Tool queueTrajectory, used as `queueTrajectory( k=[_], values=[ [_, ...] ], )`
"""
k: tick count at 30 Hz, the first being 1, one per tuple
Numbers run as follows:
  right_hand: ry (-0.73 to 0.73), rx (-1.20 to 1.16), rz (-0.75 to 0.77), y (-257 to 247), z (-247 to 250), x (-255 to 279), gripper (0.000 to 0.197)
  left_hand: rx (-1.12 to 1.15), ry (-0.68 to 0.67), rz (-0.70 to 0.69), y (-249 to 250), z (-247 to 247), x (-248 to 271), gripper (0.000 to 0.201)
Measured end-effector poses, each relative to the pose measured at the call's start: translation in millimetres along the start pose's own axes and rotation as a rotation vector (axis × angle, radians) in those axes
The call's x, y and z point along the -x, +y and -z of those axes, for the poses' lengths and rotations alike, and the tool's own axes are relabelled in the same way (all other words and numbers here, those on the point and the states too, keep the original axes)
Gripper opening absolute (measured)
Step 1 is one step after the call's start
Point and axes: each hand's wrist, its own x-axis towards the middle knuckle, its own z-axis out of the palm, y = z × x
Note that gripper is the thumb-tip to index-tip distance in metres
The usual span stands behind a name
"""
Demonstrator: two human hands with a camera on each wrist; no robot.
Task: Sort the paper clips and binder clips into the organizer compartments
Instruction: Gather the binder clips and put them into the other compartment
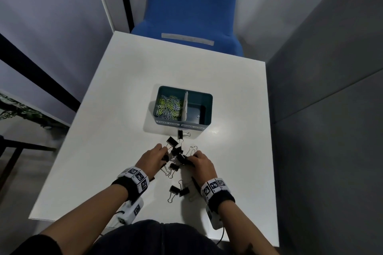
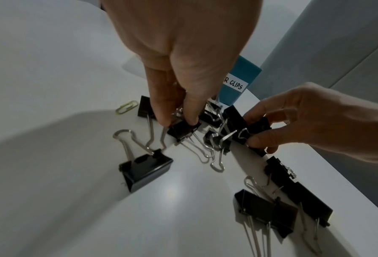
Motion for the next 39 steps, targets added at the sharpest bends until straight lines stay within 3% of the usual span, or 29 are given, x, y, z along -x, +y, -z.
queueTrajectory(
  k=[4,10,12,16,22,24,26,30,31,35,37,39],
  values=[
    [0.022,0.028,-0.017,6,5,6,0.025,0.031,0.044,0.0,3,2,2,0.017],
    [0.087,-0.095,-0.121,16,11,17,0.019,0.121,0.146,-0.147,18,23,13,0.036],
    [0.095,-0.093,-0.107,19,14,20,0.016,0.156,0.163,-0.191,31,39,12,0.034],
    [0.173,-0.089,-0.124,17,26,23,0.013,0.163,0.237,-0.205,66,78,-12,0.019],
    [0.307,-0.188,-0.096,-2,75,-2,0.015,0.285,0.349,-0.153,112,133,-57,0.032],
    [0.372,-0.231,-0.087,-12,102,-17,0.018,0.254,0.385,-0.117,111,135,-57,0.027],
    [0.449,-0.294,-0.068,-21,131,-34,0.02,0.188,0.404,-0.074,103,122,-50,0.01],
    [0.53,-0.474,-0.049,-33,168,-56,0.027,0.042,0.294,-0.022,73,75,-37,0.008],
    [0.523,-0.48,-0.055,-34,170,-57,0.029,-0.006,0.235,0.004,64,65,-36,0.015],
    [0.449,-0.326,-0.167,-22,142,-41,0.031,-0.138,-0.033,0.094,31,34,-40,0.091],
    [0.349,-0.22,-0.24,-4,113,-28,0.035,-0.174,-0.069,0.045,23,25,-42,0.104],
    [0.161,-0.11,-0.298,15,83,-19,0.049,-0.172,-0.101,0.002,20,18,-44,0.108]
  ],
)
